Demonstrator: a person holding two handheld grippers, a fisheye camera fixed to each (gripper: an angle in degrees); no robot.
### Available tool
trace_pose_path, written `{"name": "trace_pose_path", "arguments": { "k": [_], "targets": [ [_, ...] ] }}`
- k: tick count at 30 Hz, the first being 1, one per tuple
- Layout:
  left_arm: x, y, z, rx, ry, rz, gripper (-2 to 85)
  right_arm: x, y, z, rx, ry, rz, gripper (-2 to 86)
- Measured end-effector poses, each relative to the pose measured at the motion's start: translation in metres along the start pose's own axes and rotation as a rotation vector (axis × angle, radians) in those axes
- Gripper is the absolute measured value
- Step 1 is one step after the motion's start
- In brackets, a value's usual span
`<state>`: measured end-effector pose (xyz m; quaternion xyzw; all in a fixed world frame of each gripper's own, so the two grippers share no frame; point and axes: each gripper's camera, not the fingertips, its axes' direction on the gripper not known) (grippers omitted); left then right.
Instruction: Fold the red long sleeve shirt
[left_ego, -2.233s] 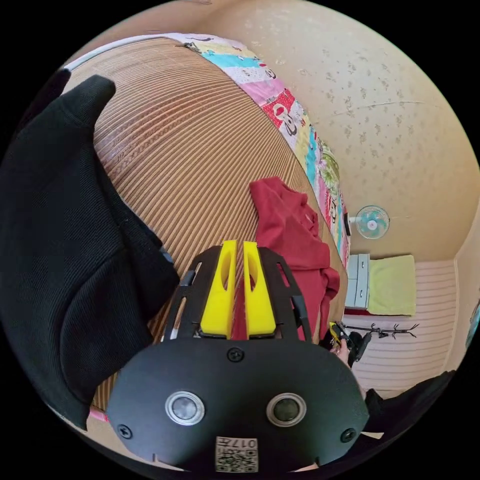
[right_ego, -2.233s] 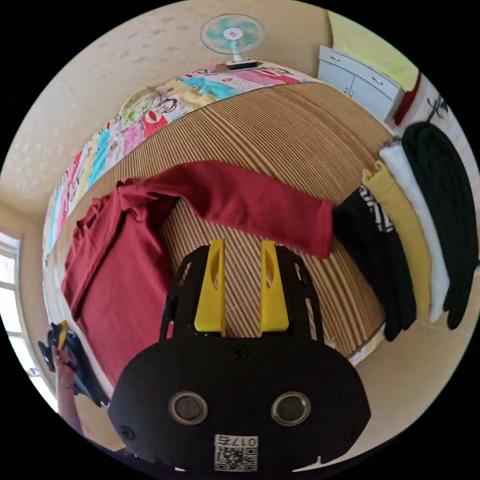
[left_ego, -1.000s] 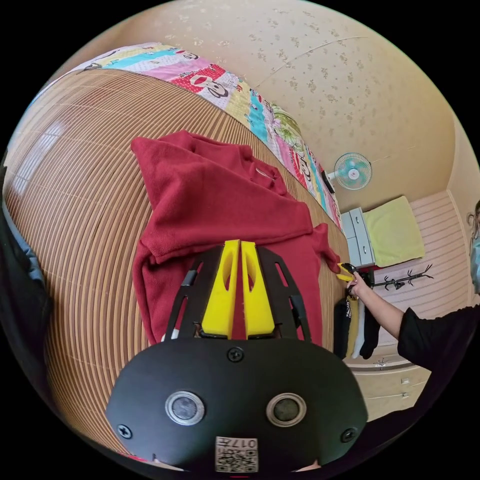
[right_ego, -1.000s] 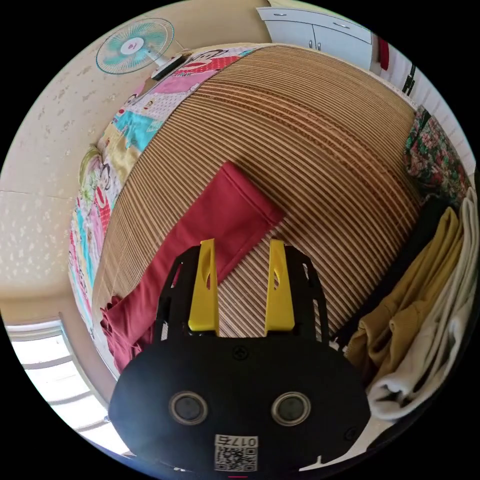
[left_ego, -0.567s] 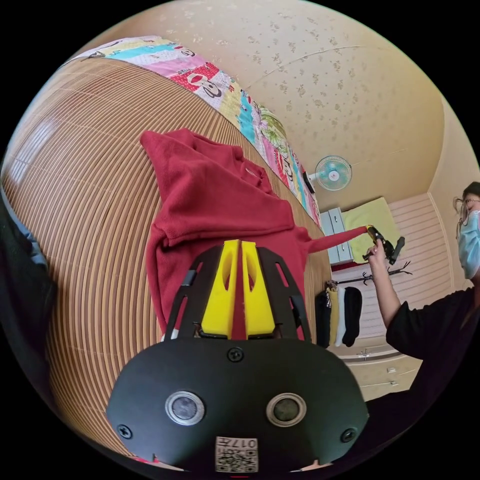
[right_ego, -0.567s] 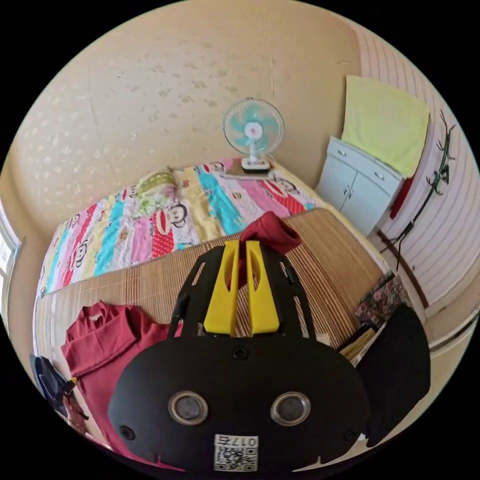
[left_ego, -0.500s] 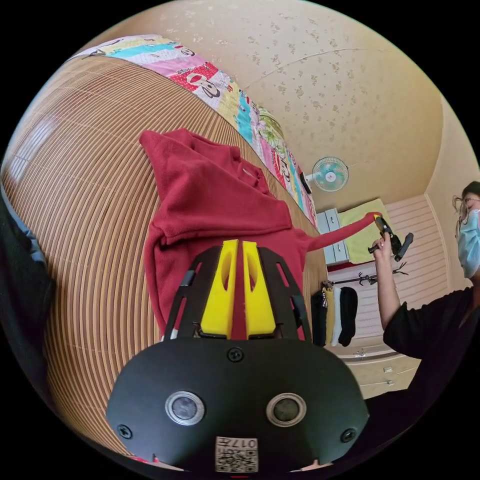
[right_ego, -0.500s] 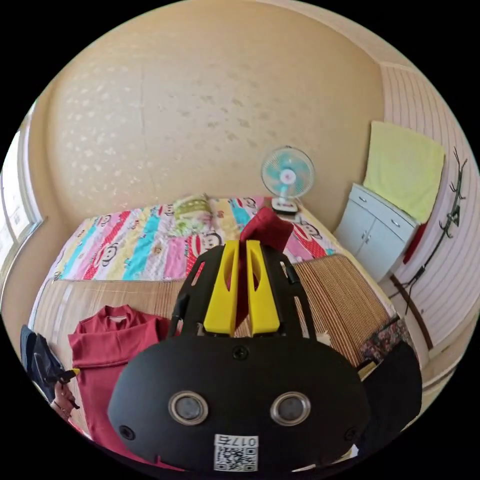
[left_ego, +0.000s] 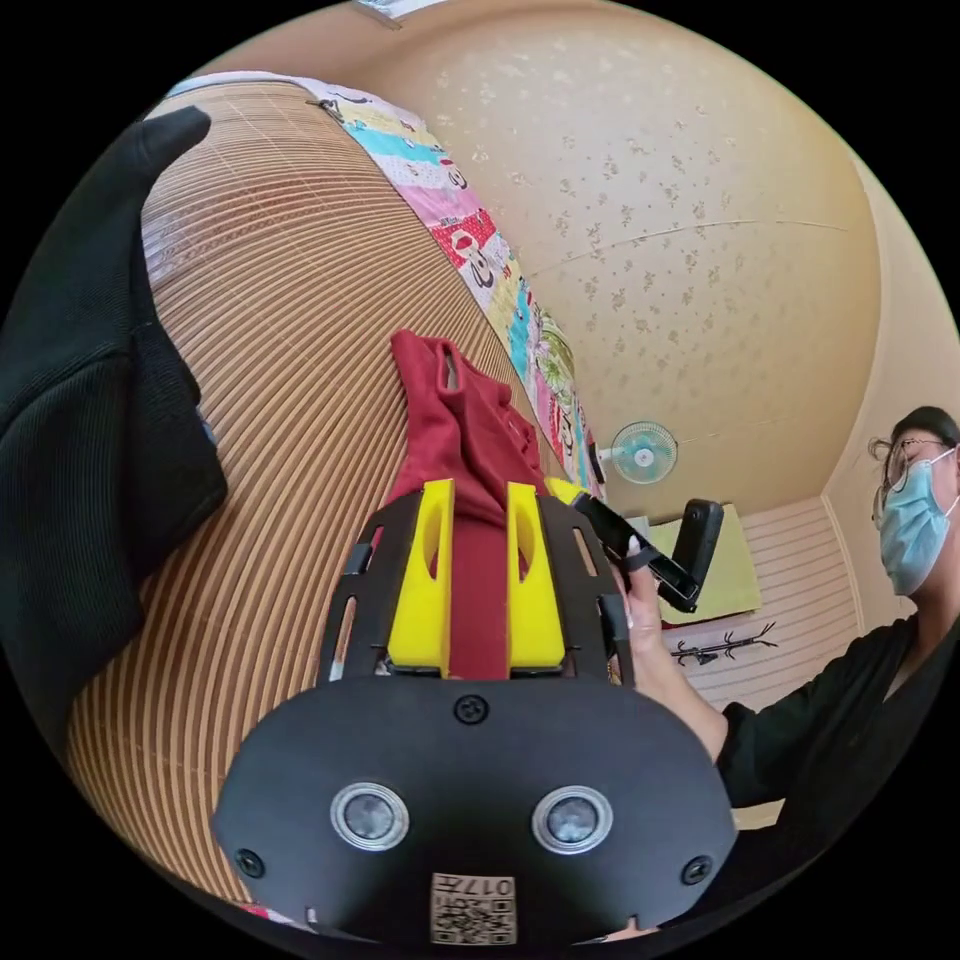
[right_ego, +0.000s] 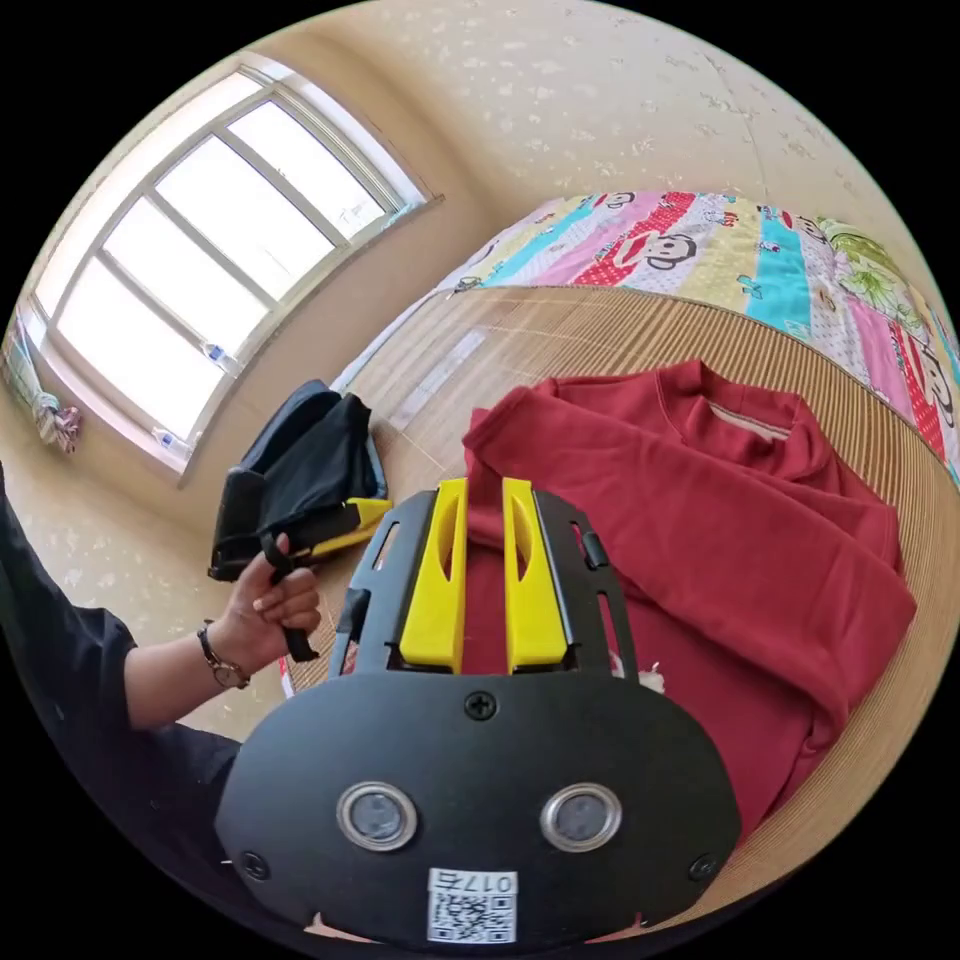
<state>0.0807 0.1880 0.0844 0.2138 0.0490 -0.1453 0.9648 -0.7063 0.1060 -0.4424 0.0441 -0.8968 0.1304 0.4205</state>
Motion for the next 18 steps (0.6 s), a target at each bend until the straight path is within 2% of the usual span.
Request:
{"name": "trace_pose_path", "arguments": {
  "k": [3,7,11,13,14,15,17,18],
  "targets": [
    [0.014,-0.016,0.013,0.017,-0.076,0.059,8.6,0.034,0.040,-0.010,-0.065,0.148,0.083,7.1],
    [0.028,-0.048,0.020,0.126,-0.112,0.106,8.7,0.130,0.076,-0.058,-0.013,0.299,0.389,7.4],
    [0.034,-0.087,0.073,0.026,-0.139,0.135,8.8,0.196,0.086,-0.087,0.082,0.400,0.589,8.0],
    [0.035,-0.093,0.104,-0.068,-0.270,0.133,8.6,0.211,0.088,-0.092,0.125,0.422,0.659,8.3],
    [0.034,-0.095,0.121,-0.127,-0.406,0.102,7.6,0.217,0.090,-0.093,0.167,0.419,0.708,8.4],
    [0.040,-0.093,0.122,-0.117,-0.439,0.127,6.6,0.219,0.092,-0.093,0.188,0.415,0.732,8.4],
    [0.052,-0.089,0.109,-0.085,-0.414,0.139,5.4,0.222,0.101,-0.090,0.257,0.385,0.815,8.5],
    [0.062,-0.083,0.093,-0.043,-0.322,0.163,4.8,0.221,0.103,-0.088,0.270,0.378,0.828,8.5]
  ]
}}
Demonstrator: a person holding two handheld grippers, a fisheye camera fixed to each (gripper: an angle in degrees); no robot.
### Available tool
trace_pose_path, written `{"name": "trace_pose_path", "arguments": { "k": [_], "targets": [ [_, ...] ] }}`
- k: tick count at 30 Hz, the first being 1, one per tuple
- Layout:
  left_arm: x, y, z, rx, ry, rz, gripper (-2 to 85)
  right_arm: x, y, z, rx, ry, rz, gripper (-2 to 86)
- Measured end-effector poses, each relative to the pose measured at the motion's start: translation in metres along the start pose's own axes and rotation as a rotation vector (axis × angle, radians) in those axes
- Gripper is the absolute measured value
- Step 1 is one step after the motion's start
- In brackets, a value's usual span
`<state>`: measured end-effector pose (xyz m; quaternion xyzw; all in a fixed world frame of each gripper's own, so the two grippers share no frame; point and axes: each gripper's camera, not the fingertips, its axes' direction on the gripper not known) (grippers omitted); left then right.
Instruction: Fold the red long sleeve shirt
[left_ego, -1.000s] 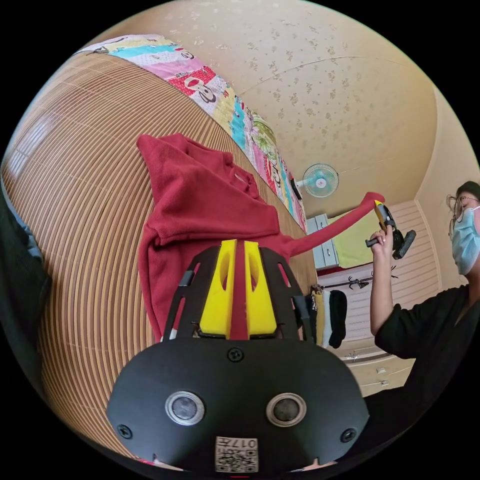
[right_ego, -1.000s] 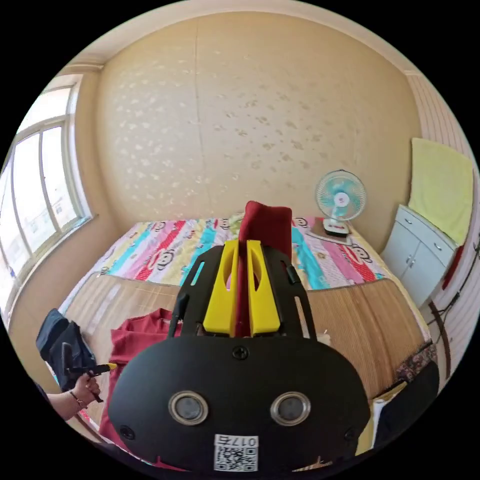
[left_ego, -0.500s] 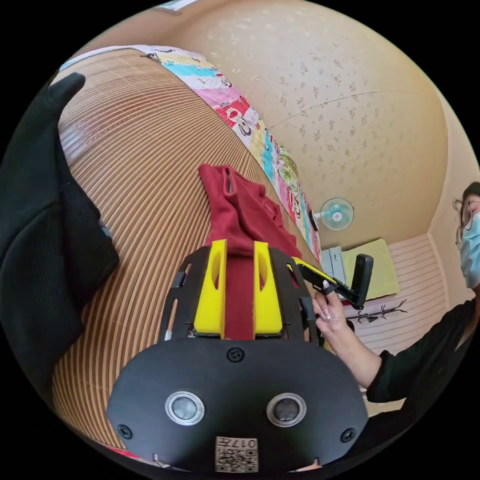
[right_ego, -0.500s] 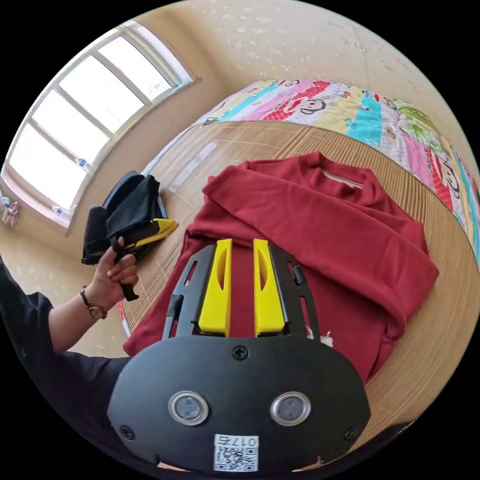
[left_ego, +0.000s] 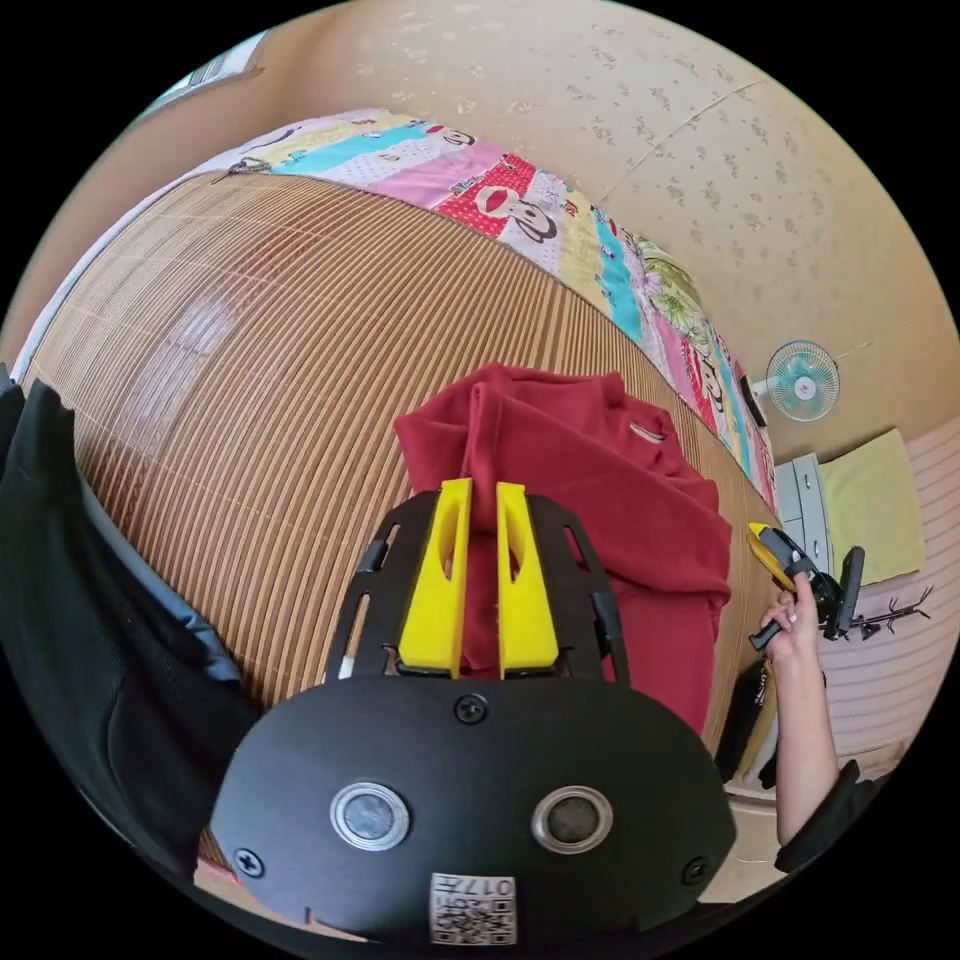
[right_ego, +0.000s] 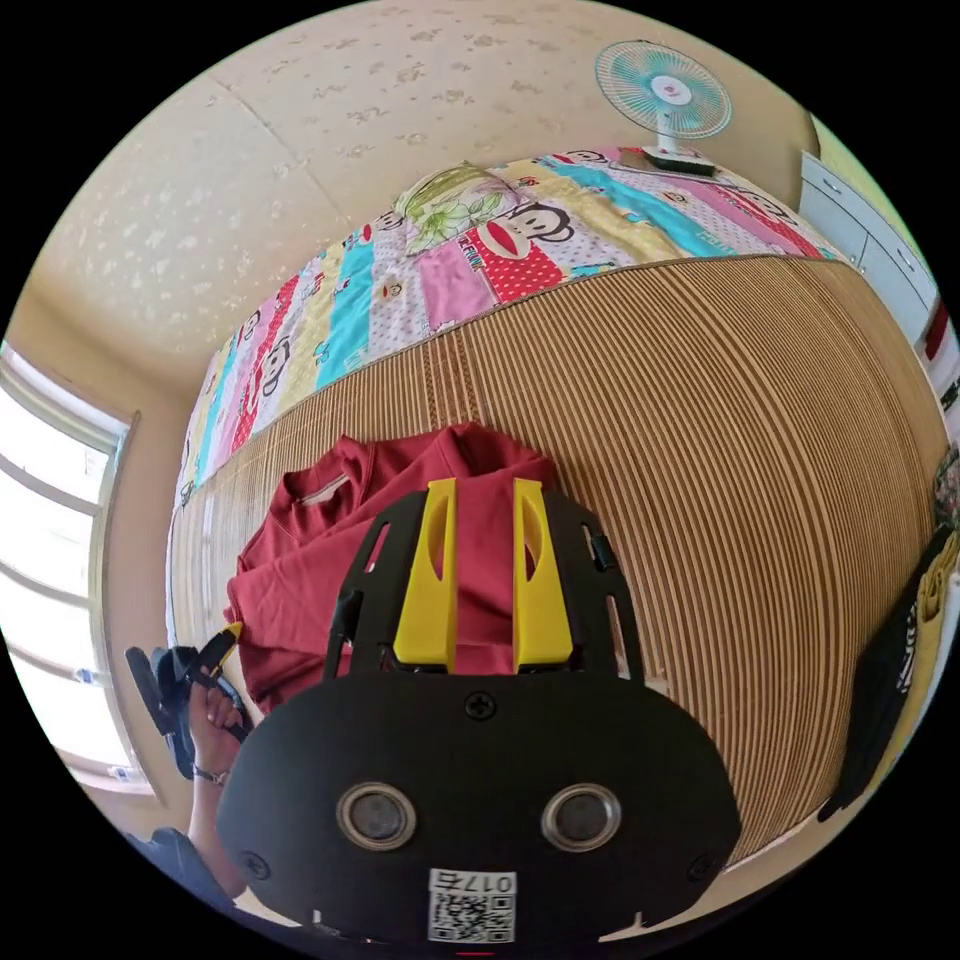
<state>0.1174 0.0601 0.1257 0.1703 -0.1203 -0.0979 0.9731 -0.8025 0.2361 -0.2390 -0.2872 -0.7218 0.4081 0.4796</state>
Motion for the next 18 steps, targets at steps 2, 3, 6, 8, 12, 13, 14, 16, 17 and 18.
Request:
{"name": "trace_pose_path", "arguments": {
  "k": [2,3,6,8,12,13,14,16,17,18],
  "targets": [
    [0.005,0.011,-0.029,0.074,0.165,0.021,4.1,0.001,0.011,0.010,0.006,0.010,0.018,8.5],
    [0.005,0.019,-0.043,0.098,0.225,0.010,3.7,0.002,0.013,0.014,0.005,0.030,0.018,8.5],
    [-0.011,0.043,-0.051,0.091,0.181,-0.039,3.3,0.010,0.022,0.027,0.025,0.080,0.023,8.3],
    [-0.032,0.056,-0.037,0.034,0.100,-0.096,3.5,0.019,0.017,0.049,-0.001,0.066,-0.010,7.1],
    [-0.068,0.075,-0.006,-0.032,0.078,-0.146,4.8,0.023,-0.001,0.058,0.078,0.128,-0.079,1.8],
    [-0.070,0.075,-0.002,-0.047,0.076,-0.141,5.1,0.021,-0.007,0.056,0.137,0.160,-0.136,1.4],
    [-0.073,0.077,0.000,-0.056,0.076,-0.136,5.7,0.019,-0.017,0.069,0.096,0.221,-0.187,1.1],
    [-0.075,0.081,-0.008,-0.028,0.052,-0.143,7.1,0.025,-0.033,0.097,-0.067,0.274,-0.217,0.9],
    [-0.076,0.084,-0.018,0.005,0.018,-0.154,7.7,0.028,-0.034,0.088,-0.040,0.260,-0.225,0.9],
    [-0.074,0.088,-0.032,0.054,-0.037,-0.172,7.9,0.029,-0.033,0.078,-0.006,0.237,-0.239,0.9]
  ]
}}
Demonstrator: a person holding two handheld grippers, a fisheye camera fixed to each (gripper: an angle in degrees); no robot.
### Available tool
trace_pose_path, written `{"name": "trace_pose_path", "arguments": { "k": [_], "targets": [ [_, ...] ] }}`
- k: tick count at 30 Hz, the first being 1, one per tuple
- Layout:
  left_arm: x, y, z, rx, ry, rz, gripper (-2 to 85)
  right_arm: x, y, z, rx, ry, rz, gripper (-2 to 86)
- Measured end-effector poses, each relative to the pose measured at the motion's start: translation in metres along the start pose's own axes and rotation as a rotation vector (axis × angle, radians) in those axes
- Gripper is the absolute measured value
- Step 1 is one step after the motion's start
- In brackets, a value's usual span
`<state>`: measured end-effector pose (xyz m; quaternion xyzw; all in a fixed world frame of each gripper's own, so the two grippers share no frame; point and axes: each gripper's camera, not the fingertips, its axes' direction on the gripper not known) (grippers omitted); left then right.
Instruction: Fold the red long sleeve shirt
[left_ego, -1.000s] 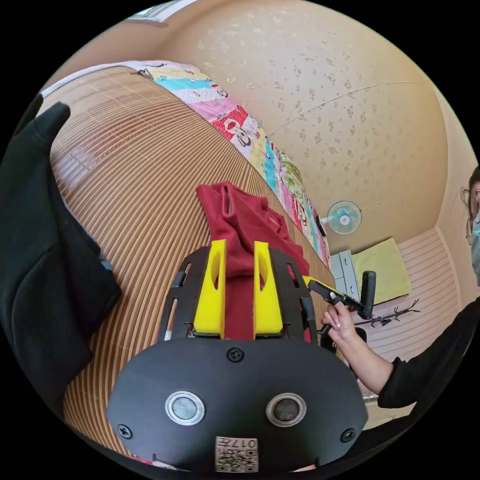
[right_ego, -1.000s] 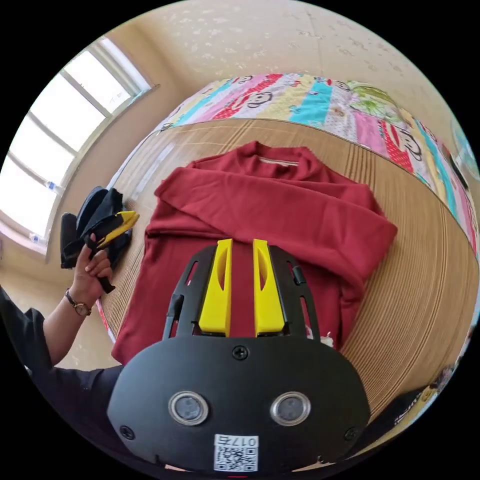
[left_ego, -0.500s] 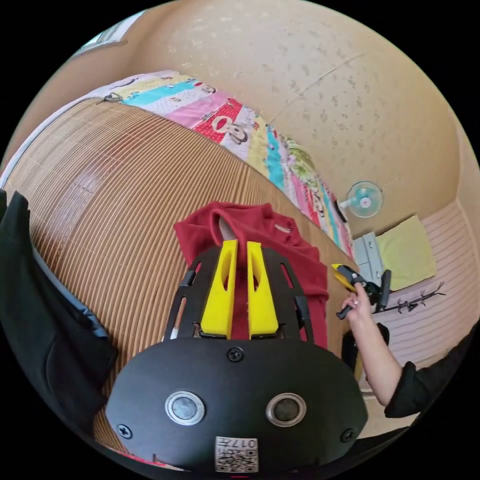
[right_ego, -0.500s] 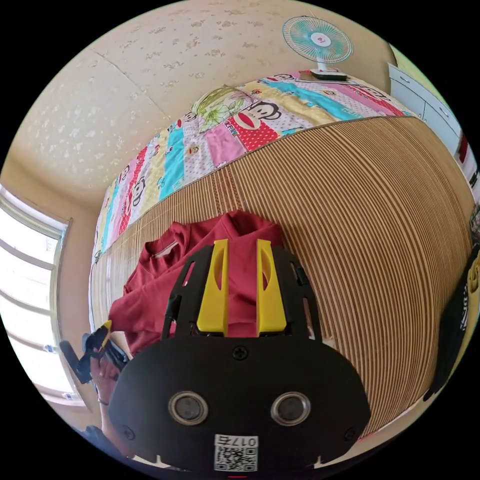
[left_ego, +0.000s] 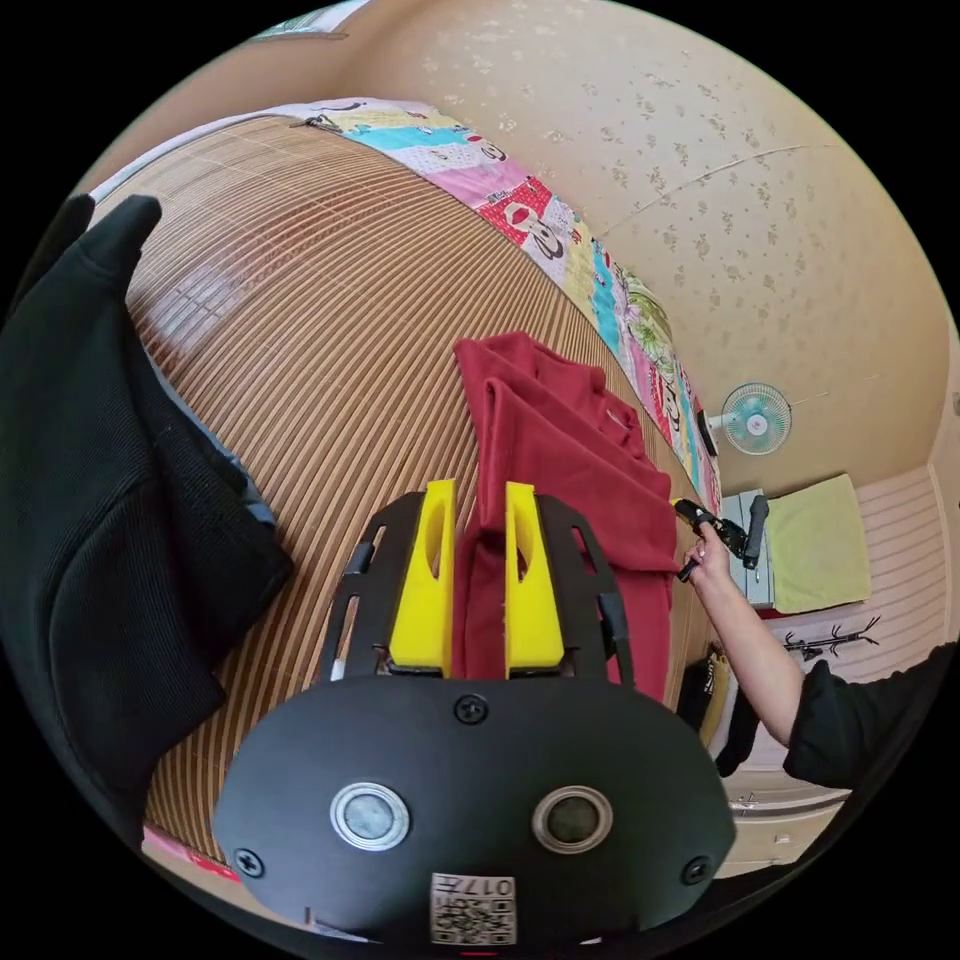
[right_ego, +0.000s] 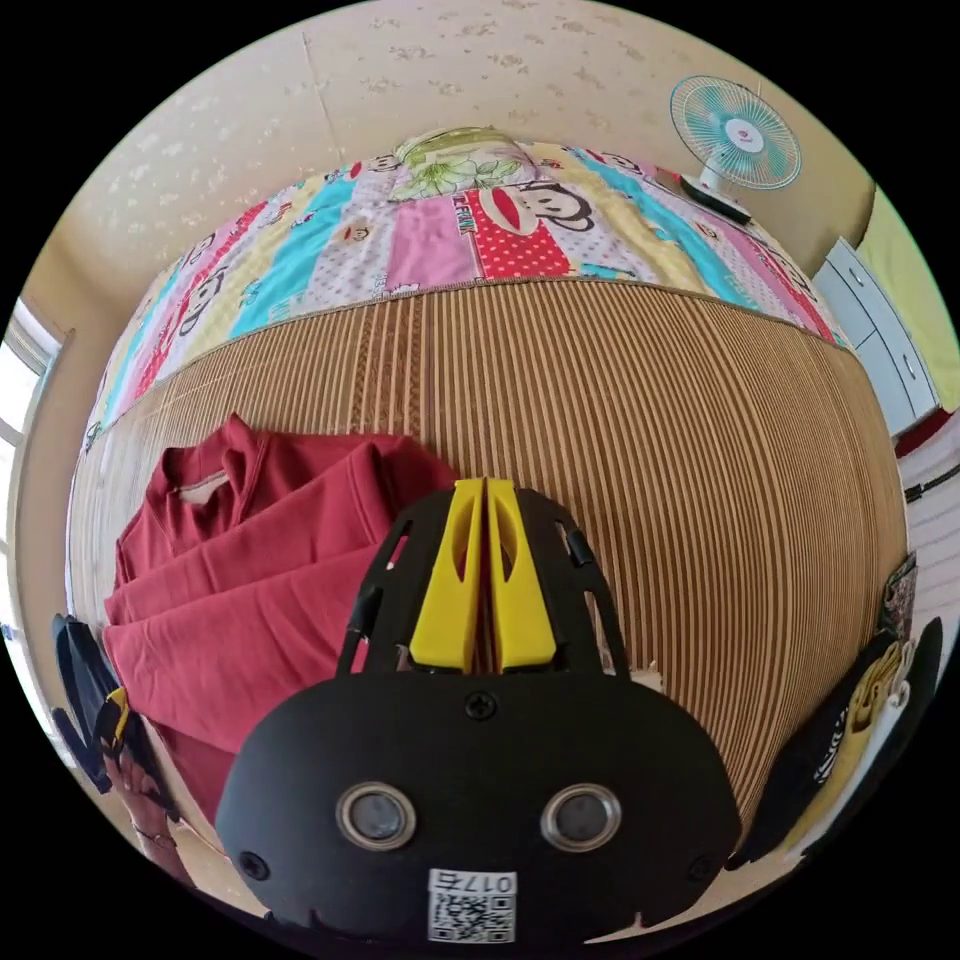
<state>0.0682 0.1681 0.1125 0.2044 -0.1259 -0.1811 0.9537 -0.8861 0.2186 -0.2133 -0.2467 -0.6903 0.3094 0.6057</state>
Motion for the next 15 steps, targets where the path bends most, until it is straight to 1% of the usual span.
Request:
{"name": "trace_pose_path", "arguments": {
  "k": [1,2,4,6,7,8,9,10,12,14,15],
  "targets": [
    [0.002,0.001,-0.008,0.029,-0.021,-0.001,7.9,0.005,0.006,-0.024,0.060,-0.046,-0.021,1.0],
    [0.009,0.001,-0.021,0.076,-0.040,0.027,7.9,0.012,0.014,-0.046,0.080,-0.094,-0.022,1.3],
    [0.026,-0.005,-0.027,0.091,-0.023,0.102,7.9,0.021,0.031,-0.069,0.046,-0.163,-0.016,2.1],
    [0.060,-0.019,-0.006,0.008,0.069,0.226,7.9,0.026,0.056,-0.080,-0.006,-0.215,-0.028,3.3],
    [0.069,-0.023,0.003,-0.015,0.102,0.264,7.9,0.027,0.077,-0.080,-0.032,-0.248,-0.054,4.5],
    [0.091,-0.029,0.024,-0.075,0.178,0.332,7.9,0.024,0.098,-0.070,-0.078,-0.269,-0.114,5.8],
    [0.114,-0.035,0.048,-0.136,0.254,0.381,7.8,0.022,0.108,-0.061,-0.117,-0.261,-0.153,6.0],
    [0.126,-0.038,0.061,-0.167,0.293,0.408,7.8,0.019,0.129,-0.037,-0.222,-0.185,-0.208,6.5],
    [0.181,-0.043,0.107,-0.264,0.394,0.531,7.9,0.020,0.154,-0.050,-0.094,-0.131,-0.267,6.9],
    [0.224,-0.042,0.137,-0.296,0.424,0.620,7.9,0.022,0.157,-0.066,-0.083,0.013,-0.237,7.2],
    [0.253,-0.040,0.154,-0.306,0.442,0.695,7.9,0.023,0.159,-0.072,-0.064,0.034,-0.213,7.3]
  ]
}}
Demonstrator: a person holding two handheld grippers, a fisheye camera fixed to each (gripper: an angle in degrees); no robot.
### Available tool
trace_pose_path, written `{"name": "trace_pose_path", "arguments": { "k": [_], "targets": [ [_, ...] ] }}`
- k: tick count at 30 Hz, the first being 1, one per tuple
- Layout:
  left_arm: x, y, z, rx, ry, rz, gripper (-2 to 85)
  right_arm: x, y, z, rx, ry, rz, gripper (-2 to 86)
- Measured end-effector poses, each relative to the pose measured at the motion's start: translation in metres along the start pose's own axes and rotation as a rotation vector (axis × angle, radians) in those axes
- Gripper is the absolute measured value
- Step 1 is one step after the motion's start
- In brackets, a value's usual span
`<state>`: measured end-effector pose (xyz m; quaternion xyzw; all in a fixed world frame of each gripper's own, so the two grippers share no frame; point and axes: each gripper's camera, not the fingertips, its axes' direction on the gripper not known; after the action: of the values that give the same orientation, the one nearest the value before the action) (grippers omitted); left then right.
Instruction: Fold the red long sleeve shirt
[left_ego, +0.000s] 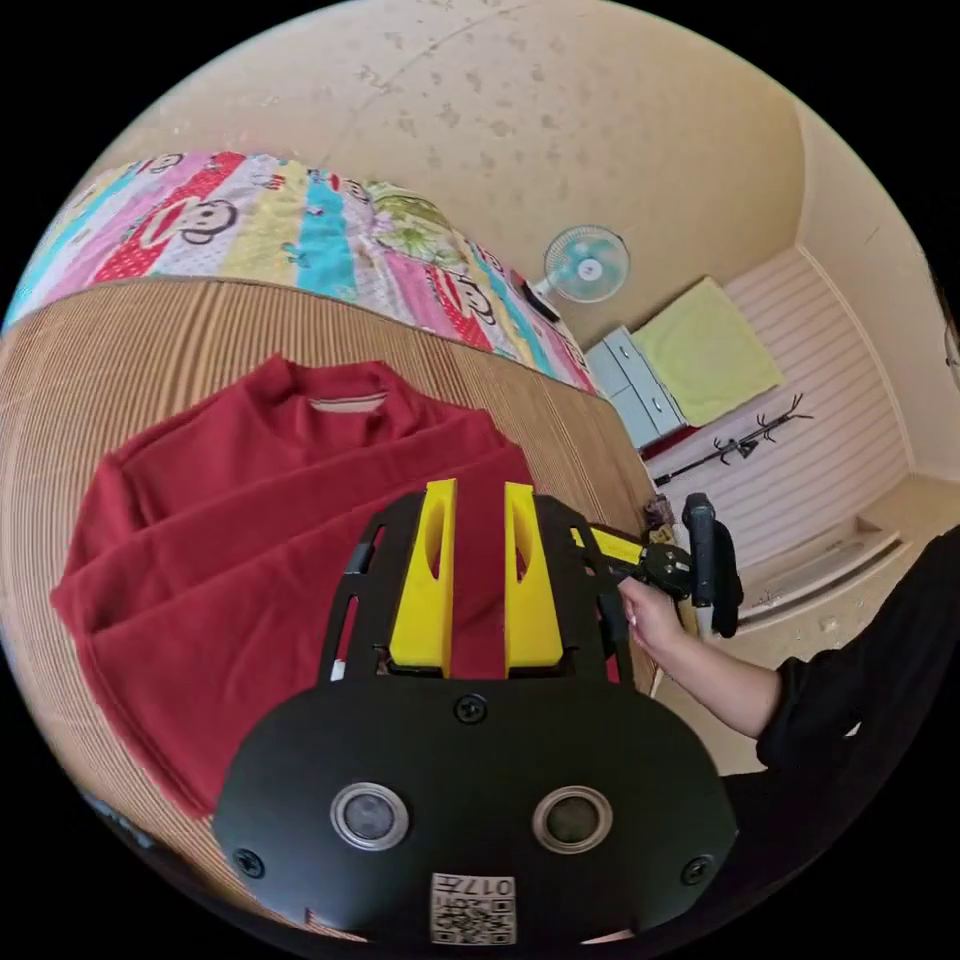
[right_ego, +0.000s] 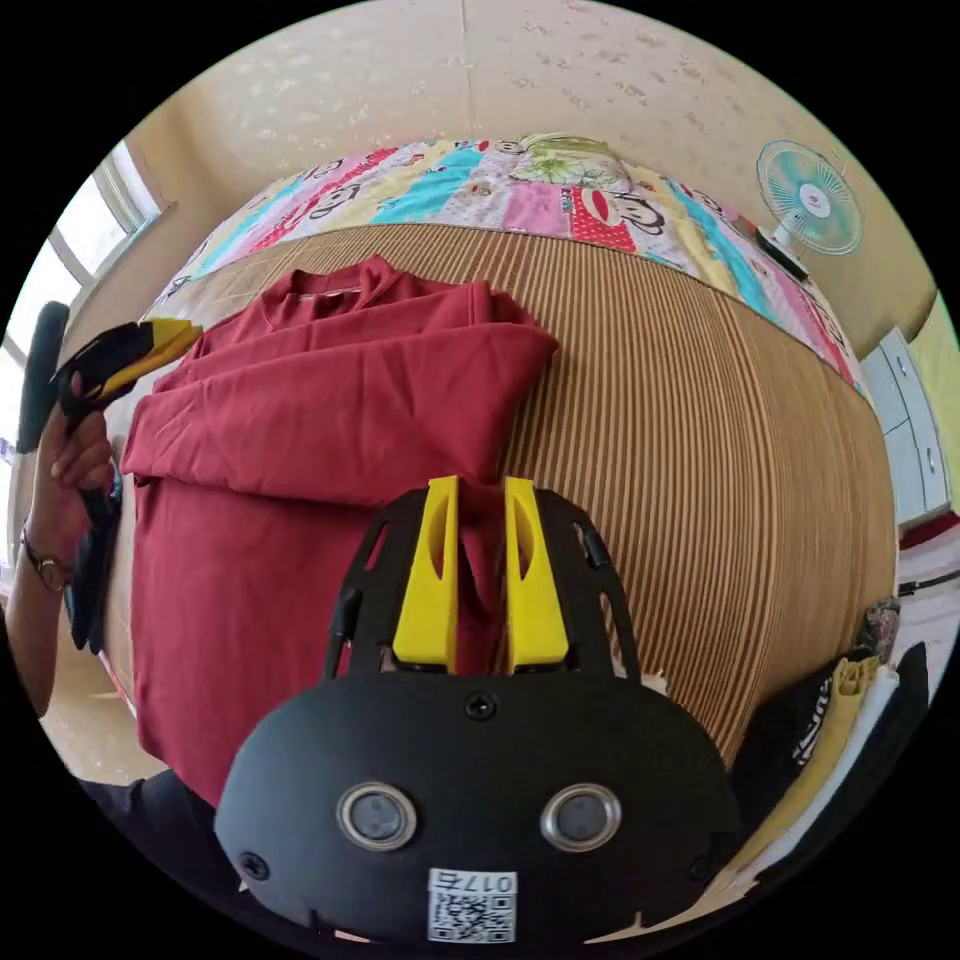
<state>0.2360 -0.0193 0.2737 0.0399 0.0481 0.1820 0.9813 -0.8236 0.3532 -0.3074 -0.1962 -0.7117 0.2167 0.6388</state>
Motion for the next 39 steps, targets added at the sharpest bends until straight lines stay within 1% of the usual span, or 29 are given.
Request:
{"name": "trace_pose_path", "arguments": {
  "k": [2,3,5,6,7,8,9,10,12,13,15,16,17,19,20,21,23,25,27,28,29,30,31,33,34,36,37,38,39],
  "targets": [
    [0.012,-0.028,0.038,-0.058,0.001,0.052,8.1,0.004,0.014,-0.021,0.105,0.009,0.043,5.4],
    [0.015,-0.046,0.064,-0.092,0.021,0.062,8.4,0.006,0.016,-0.022,0.107,-0.008,0.035,5.3],
    [0.018,-0.064,0.106,-0.151,0.056,0.081,9.7,0.016,0.021,-0.008,0.001,-0.089,0.032,5.0],
    [0.018,-0.073,0.137,-0.230,0.045,0.088,9.8,0.018,0.023,-0.002,-0.032,-0.100,0.036,5.0],
    [0.018,-0.076,0.153,-0.278,0.027,0.094,9.8,0.024,0.028,0.005,-0.083,-0.100,0.047,5.5],
    [0.016,-0.077,0.181,-0.367,-0.043,0.092,9.4,0.030,0.034,0.005,-0.083,-0.096,0.058,5.0],
    [0.015,-0.077,0.188,-0.352,-0.102,0.100,7.5,0.034,0.037,0.001,-0.065,-0.105,0.066,4.3],
    [0.015,-0.077,0.186,-0.323,-0.102,0.110,5.8,0.044,0.040,-0.005,-0.048,-0.126,0.105,2.9],
    [-0.001,-0.077,0.174,-0.220,-0.034,0.019,1.8,0.060,0.046,-0.013,-0.023,-0.199,0.155,1.2],
    [-0.008,-0.076,0.168,-0.175,-0.004,-0.022,1.4,0.071,0.051,-0.020,0.006,-0.218,0.188,0.5],
    [-0.047,-0.066,0.157,-0.033,0.137,-0.230,0.4,0.085,0.060,-0.036,0.072,-0.185,0.239,0.1],
    [-0.057,-0.063,0.160,-0.022,0.169,-0.277,0.3,0.092,0.064,-0.046,0.115,-0.160,0.244,0.1],
    [-0.069,-0.060,0.170,-0.027,0.204,-0.319,0.2,0.095,0.064,-0.048,0.113,-0.119,0.225,0.1],
    [-0.066,-0.060,0.180,-0.022,0.178,-0.251,0.2,0.093,0.057,-0.035,0.035,-0.040,0.154,0.5],
    [-0.056,-0.062,0.182,-0.016,0.127,-0.188,0.3,0.093,0.053,-0.027,0.006,0.000,0.116,0.9],
    [-0.047,-0.063,0.182,-0.011,0.094,-0.151,0.6,0.094,0.051,-0.027,0.016,0.011,0.103,1.0],
    [-0.045,-0.064,0.179,-0.013,0.101,-0.138,1.3,0.107,0.041,-0.033,0.004,0.009,0.087,1.2],
    [-0.048,-0.060,0.160,0.024,0.131,-0.166,2.4,0.130,0.036,-0.043,-0.011,-0.066,0.123,0.9],
    [-0.046,-0.044,0.111,0.104,0.151,-0.162,5.9,0.163,0.038,-0.058,-0.003,-0.168,0.194,1.1],
    [-0.045,-0.037,0.095,0.123,0.150,-0.155,6.2,0.188,0.043,-0.070,0.015,-0.241,0.236,1.5],
    [-0.043,-0.019,0.064,0.149,0.128,-0.156,6.7,0.212,0.049,-0.081,0.024,-0.300,0.273,1.8],
    [-0.042,0.005,0.033,0.160,0.067,-0.173,6.9,0.223,0.053,-0.085,0.020,-0.327,0.285,1.9],
    [-0.042,0.019,0.018,0.160,0.028,-0.188,7.0,0.244,0.060,-0.093,-0.003,-0.373,0.294,2.1],
    [-0.043,0.089,-0.038,0.101,-0.099,-0.266,7.3,0.268,0.071,-0.103,-0.059,-0.419,0.273,2.4],
    [-0.043,0.108,-0.050,0.074,-0.128,-0.290,7.4,0.279,0.080,-0.109,-0.101,-0.436,0.239,2.7],
    [-0.035,0.187,-0.098,-0.047,-0.235,-0.378,7.7,0.290,0.093,-0.118,-0.188,-0.464,0.164,3.6],
    [-0.031,0.206,-0.109,-0.077,-0.251,-0.395,7.9,0.296,0.101,-0.123,-0.252,-0.486,0.121,4.2],
    [-0.023,0.243,-0.128,-0.127,-0.263,-0.432,8.1,0.303,0.111,-0.130,-0.300,-0.506,0.093,4.8],
    [-0.015,0.276,-0.146,-0.169,-0.267,-0.482,8.3,0.307,0.116,-0.133,-0.319,-0.518,0.085,5.1]
  ]
}}
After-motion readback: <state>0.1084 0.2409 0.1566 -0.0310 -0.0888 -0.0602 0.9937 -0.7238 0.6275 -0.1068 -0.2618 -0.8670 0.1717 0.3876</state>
